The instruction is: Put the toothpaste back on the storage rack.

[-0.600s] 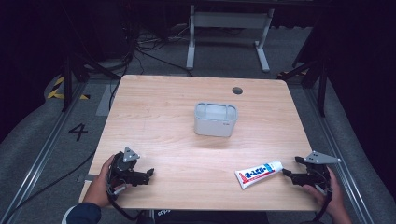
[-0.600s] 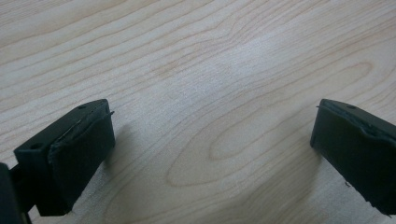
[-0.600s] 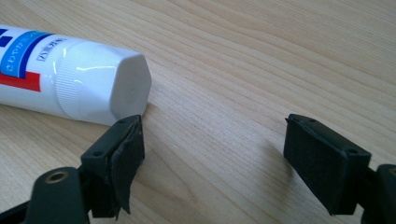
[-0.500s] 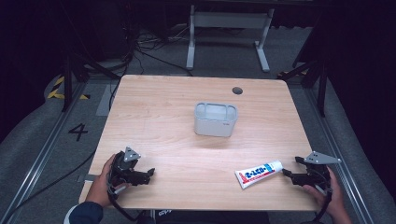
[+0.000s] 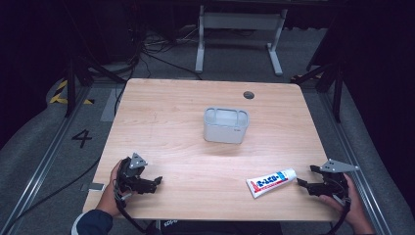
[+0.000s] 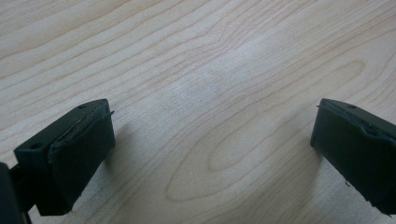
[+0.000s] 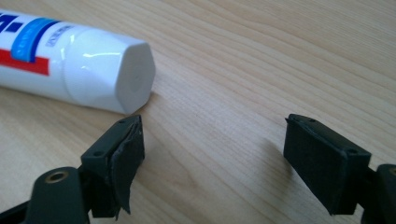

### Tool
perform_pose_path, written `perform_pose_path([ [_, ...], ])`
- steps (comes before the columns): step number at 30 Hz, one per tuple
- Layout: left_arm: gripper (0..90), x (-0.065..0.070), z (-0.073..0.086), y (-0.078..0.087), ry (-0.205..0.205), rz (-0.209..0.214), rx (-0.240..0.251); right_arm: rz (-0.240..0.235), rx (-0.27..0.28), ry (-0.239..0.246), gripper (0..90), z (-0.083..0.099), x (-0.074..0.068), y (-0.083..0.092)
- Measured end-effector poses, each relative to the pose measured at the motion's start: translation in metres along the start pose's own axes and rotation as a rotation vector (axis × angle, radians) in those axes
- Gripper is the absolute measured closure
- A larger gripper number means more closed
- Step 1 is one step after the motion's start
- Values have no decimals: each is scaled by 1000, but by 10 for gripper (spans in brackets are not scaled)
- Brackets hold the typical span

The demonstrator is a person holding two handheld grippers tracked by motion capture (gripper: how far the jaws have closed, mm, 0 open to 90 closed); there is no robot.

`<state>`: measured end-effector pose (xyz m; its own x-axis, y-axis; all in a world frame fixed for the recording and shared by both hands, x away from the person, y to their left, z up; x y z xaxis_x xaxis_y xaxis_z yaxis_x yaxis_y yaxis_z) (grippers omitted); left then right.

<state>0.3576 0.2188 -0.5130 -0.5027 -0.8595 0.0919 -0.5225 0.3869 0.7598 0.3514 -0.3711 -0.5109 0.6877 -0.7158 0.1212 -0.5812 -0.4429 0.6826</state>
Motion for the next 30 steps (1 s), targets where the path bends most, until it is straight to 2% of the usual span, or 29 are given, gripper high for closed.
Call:
perform_pose_path([
  [4,3,0,0,0,-6,1,9,-37,-5,26,207,4,-1,5],
  [9,3,0,0,0,-7,10,7,-45,-8,92,231,7,-4,13],
  [12,3,-1,0,0,-21,10,8,-61,-2,143,236,2,-9,17],
  [15,3,-1,2,1,-11,21,-2,-75,2,172,239,-3,-13,20],
  [16,4,-2,1,1,-29,19,4,-82,7,193,240,-5,-16,21],
  [18,4,-3,2,2,-37,18,-1,-96,4,236,241,-12,-22,22],
  [22,4,-2,2,2,-34,24,2,-118,2,272,243,-19,-27,23],
  [29,4,-2,2,2,-33,24,2,-123,0,311,243,-28,-31,21],
  [30,4,-2,2,2,-33,24,3,-126,-5,328,242,-31,-32,19],
])
Point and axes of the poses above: each handheld gripper's, and its own axes: y roughly backward along the jaws, z roughly out of its underside, x roughly to its right, the point moved 4 cm from there along -y, roughly forward along the jaws, and after that the axes turned 8 degrees about y, right-handed, at the moved point
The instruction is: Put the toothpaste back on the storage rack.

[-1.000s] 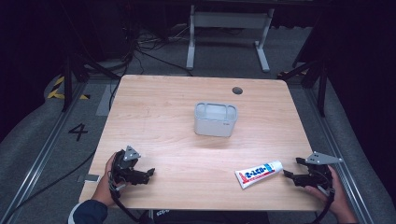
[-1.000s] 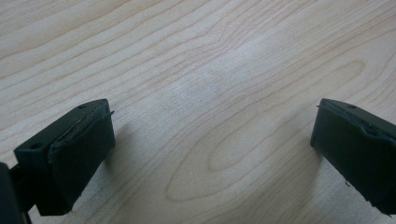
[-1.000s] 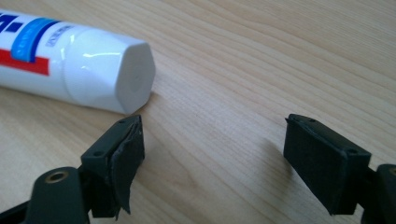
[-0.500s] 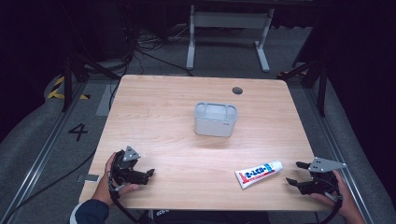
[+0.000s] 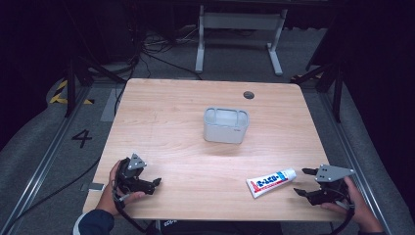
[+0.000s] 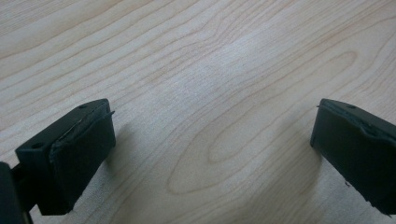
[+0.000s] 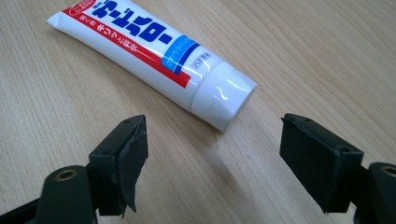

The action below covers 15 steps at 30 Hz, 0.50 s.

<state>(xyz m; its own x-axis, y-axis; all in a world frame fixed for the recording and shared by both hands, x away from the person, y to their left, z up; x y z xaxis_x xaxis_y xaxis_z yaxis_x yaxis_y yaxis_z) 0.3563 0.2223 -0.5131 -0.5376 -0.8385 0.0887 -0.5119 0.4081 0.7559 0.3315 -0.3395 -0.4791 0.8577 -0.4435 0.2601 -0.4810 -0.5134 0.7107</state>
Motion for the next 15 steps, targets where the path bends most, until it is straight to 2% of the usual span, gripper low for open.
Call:
perform_pose_path([
  [7,4,0,0,0,-1,0,0,-24,-2,43,243,-12,-2,-6],
  [12,4,0,0,0,-2,0,0,-59,-27,82,247,-21,-5,-11],
  [15,4,0,0,0,-1,1,-1,-61,-40,105,228,-25,-5,-14],
])
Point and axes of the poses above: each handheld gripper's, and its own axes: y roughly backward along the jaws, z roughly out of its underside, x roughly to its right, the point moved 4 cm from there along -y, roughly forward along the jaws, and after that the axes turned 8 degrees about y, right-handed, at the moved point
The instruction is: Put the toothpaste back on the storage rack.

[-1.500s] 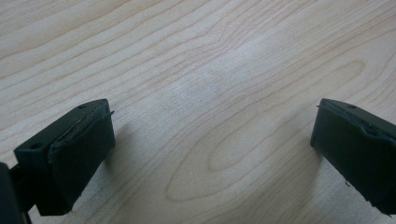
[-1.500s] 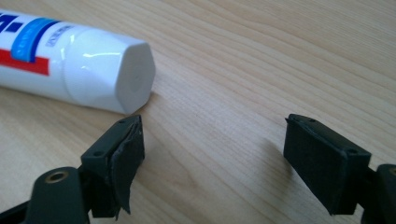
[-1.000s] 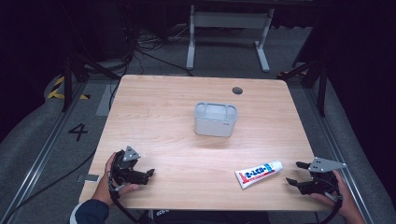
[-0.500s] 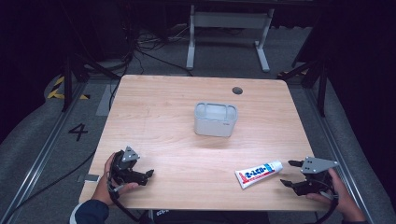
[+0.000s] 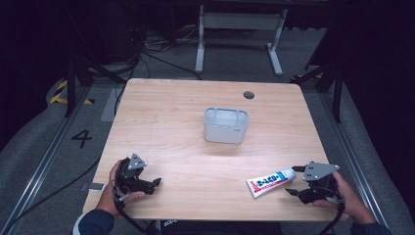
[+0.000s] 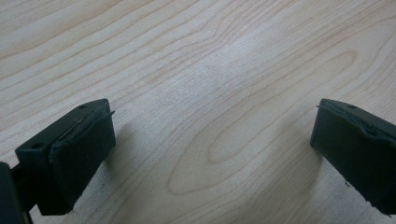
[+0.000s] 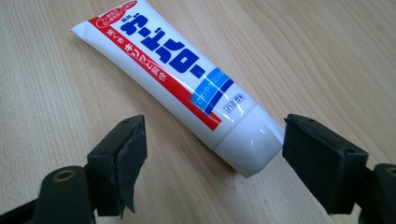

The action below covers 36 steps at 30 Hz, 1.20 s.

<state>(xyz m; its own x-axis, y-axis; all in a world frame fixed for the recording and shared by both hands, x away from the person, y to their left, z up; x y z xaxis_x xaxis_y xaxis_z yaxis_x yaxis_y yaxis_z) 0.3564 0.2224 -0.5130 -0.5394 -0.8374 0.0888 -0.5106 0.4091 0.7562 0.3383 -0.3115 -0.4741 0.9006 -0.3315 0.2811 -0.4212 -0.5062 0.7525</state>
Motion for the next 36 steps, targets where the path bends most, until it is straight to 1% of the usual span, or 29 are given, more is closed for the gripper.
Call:
perform_pose_path([
  [2,4,0,0,0,0,1,0,-2,-11,13,240,-2,1,0],
  [3,4,0,0,0,-1,-1,0,-7,-9,17,254,-4,2,0],
  [6,4,0,0,0,0,1,0,-18,-3,42,253,-12,2,2],
  [8,4,0,0,0,0,2,0,-23,-19,66,253,-17,3,0],
  [10,4,0,0,0,1,1,0,-33,-34,90,254,-21,2,-2],
  [15,4,0,0,0,3,3,0,-72,-47,126,264,-29,-2,-8],
  [18,4,0,0,0,2,3,0,-90,-81,158,263,-34,-3,-15],
  [21,4,0,0,0,3,3,0,-100,-92,170,265,-36,-4,-19],
  [22,4,0,0,0,2,3,0,-124,-98,182,268,-39,-5,-22],
  [23,4,0,0,0,3,4,1,-132,-101,189,265,-39,-6,-24],
  [27,4,0,0,0,2,3,0,-149,-130,225,274,-45,-7,-30],
  [28,4,0,0,0,1,3,0,-151,-144,236,277,-47,-7,-32],
  [29,4,0,0,0,1,3,0,-151,-144,236,277,-47,-7,-32],
  [30,4,0,0,0,3,4,0,-158,-158,249,275,-49,-8,-34],
  [31,4,-1,0,0,-7,-2,4,-168,-175,267,276,-51,-9,-36],
  [35,4,0,0,0,-1,4,1,-204,-241,326,280,-59,-10,-46],
  [36,4,0,0,0,-5,0,3,-218,-271,337,282,-61,-12,-50],
])
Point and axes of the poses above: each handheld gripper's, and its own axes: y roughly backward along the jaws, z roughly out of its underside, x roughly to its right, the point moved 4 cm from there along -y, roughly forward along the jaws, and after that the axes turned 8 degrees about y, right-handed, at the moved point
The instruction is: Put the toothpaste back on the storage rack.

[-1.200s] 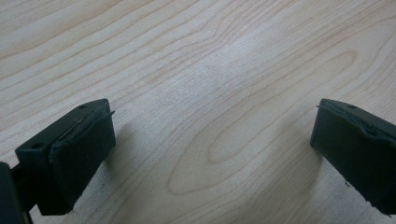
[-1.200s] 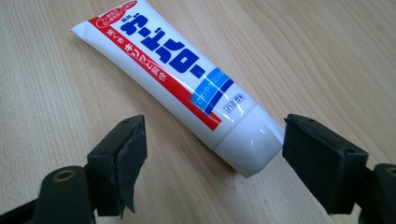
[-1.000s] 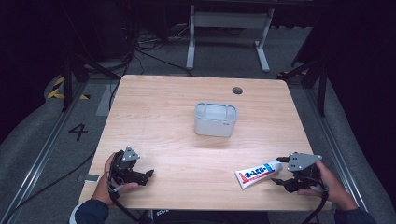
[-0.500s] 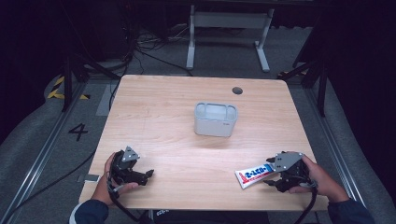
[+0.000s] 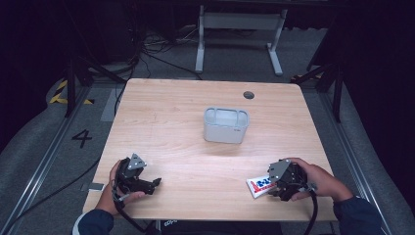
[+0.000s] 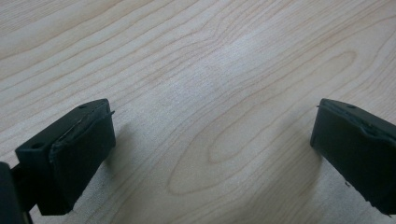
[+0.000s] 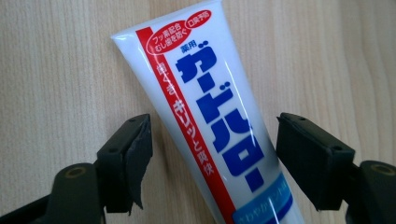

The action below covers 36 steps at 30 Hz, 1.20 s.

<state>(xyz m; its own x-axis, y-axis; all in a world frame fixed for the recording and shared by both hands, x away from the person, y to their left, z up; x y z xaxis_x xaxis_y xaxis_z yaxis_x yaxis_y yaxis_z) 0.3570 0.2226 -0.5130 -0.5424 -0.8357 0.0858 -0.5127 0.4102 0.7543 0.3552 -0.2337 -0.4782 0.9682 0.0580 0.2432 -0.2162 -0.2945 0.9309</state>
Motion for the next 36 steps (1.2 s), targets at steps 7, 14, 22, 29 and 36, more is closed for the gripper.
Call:
perform_pose_path([
  [7,4,0,0,0,0,0,0,-49,-83,57,288,-14,1,-7],
  [14,4,1,0,0,6,7,-3,-107,-94,81,344,-20,7,-12],
  [22,4,0,0,0,0,5,-3,-166,-84,64,401,-19,14,-14],
  [29,4,0,1,0,1,11,-4,-217,-53,24,425,-16,21,-16],
  [36,4,0,1,0,-2,12,-1,-196,-41,28,462,-17,18,-15],
])
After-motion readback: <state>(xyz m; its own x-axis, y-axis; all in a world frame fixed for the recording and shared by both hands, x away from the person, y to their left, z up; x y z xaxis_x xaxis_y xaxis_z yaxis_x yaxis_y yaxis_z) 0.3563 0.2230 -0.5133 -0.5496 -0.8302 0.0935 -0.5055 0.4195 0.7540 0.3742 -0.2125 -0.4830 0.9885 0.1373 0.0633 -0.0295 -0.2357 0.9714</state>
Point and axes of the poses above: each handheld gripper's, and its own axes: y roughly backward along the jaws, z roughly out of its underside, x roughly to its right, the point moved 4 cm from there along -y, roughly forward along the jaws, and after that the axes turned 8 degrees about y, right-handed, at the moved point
